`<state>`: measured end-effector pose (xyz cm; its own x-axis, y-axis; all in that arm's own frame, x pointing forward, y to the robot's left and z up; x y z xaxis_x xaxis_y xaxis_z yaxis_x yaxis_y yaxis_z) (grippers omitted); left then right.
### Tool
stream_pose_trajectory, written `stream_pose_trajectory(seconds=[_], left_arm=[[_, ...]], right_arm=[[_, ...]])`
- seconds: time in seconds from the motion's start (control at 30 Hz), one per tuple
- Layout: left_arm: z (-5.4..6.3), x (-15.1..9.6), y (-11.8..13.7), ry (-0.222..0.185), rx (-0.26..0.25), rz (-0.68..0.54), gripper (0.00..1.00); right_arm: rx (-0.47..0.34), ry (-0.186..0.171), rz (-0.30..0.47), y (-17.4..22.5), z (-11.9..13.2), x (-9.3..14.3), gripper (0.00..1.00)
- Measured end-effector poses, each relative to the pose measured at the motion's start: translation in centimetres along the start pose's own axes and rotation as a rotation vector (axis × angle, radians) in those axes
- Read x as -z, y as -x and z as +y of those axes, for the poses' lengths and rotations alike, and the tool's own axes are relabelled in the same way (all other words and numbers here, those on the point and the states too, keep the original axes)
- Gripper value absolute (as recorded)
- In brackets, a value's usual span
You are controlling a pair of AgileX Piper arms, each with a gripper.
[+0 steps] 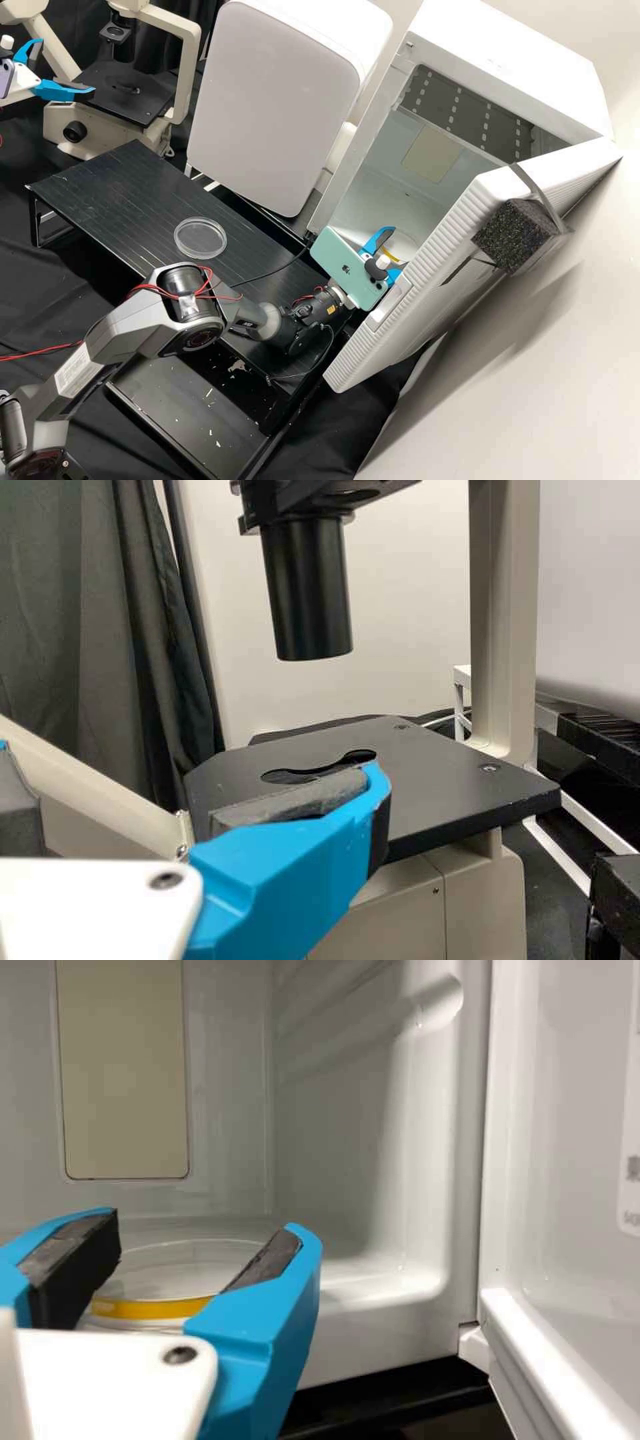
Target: Take the petri dish out of the incubator
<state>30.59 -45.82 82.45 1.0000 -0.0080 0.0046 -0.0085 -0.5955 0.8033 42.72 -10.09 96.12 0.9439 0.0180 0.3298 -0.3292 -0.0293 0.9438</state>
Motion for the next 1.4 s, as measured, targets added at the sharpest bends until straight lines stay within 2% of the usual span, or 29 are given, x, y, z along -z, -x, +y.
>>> stream_pose_trajectory(seconds=[0.3,0.33,0.43,0.57,0.7,0.87,1.2,1.4], left_arm=[[0.0,0.0,0.0,0.0,0.0,0.0,1.0],[0.0,0.0,0.0,0.0,0.0,0.0,1.0],[0.0,0.0,0.0,0.0,0.0,0.0,1.0],[0.0,0.0,0.0,0.0,0.0,0.0,1.0],[0.0,0.0,0.0,0.0,0.0,0.0,1.0],[0.0,0.0,0.0,0.0,0.0,0.0,1.0],[0.0,0.0,0.0,0.0,0.0,0.0,1.0],[0.0,0.0,0.0,0.0,0.0,0.0,1.0]], right_arm=[[0.0,-0.004,-0.001,0.02,0.08,-0.07,0.0],[0.0,-0.004,-0.001,0.02,0.08,-0.07,1.0],[0.0,-0.002,-0.001,0.02,0.08,-0.07,1.0],[-0.003,0.04,-0.002,0.0,0.05,-0.03,1.0],[-0.009,0.058,-0.005,-0.01,0.05,-0.02,1.0],[-0.009,0.058,-0.005,-0.01,0.05,-0.02,1.0],[-0.01,0.048,-0.004,0.19,0.04,0.06,1.0],[-0.041,-0.01,0.029,0.7,0.86,0.48,1.0]])
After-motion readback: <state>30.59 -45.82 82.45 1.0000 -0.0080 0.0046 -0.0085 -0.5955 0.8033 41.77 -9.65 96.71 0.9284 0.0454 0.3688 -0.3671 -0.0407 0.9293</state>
